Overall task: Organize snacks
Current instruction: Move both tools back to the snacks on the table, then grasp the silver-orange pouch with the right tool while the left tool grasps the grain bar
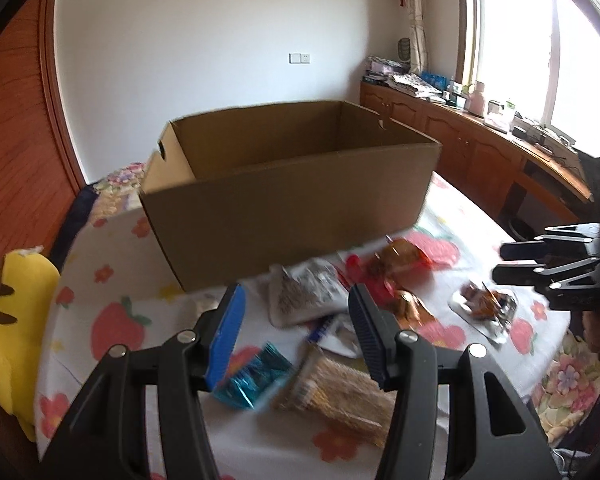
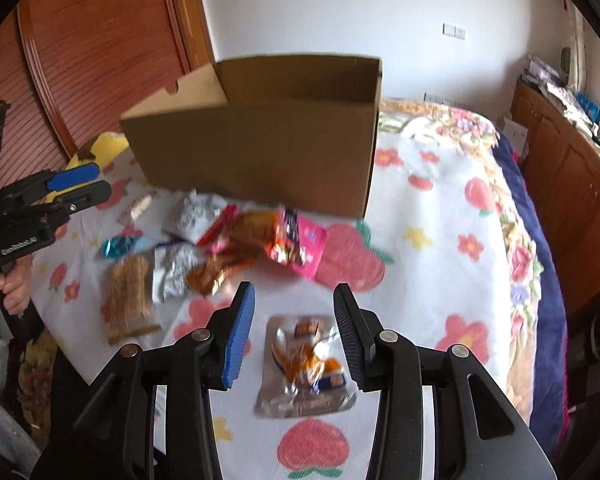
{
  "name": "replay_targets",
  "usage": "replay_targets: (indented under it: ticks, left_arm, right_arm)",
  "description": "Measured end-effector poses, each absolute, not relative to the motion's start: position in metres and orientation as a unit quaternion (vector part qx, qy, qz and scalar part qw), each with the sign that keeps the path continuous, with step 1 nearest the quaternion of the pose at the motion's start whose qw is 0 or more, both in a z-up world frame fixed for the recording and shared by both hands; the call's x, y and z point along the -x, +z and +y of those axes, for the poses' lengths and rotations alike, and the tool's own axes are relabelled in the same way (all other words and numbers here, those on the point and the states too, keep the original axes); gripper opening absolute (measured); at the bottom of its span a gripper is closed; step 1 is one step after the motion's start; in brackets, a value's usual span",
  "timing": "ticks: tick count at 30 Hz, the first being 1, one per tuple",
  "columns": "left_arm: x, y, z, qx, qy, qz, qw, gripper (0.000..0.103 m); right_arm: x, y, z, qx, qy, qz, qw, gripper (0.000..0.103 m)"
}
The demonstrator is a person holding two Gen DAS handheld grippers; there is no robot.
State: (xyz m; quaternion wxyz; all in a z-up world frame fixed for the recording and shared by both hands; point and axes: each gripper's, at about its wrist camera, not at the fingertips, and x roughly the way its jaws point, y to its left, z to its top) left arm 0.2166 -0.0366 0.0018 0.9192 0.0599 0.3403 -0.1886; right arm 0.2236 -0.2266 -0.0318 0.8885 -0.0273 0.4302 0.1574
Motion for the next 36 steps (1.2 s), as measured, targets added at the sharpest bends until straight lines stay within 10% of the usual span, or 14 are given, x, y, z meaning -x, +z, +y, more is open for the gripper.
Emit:
replay_targets:
  ticks: [36]
  left_arm:
    - [-0.193,-0.061,-0.044,0.063,-0.13,0.435,0.889,0.06]
  right_arm:
    - [-0.209,-0.096,-0.224,0.064,0.149,0.416,0.895,0.056]
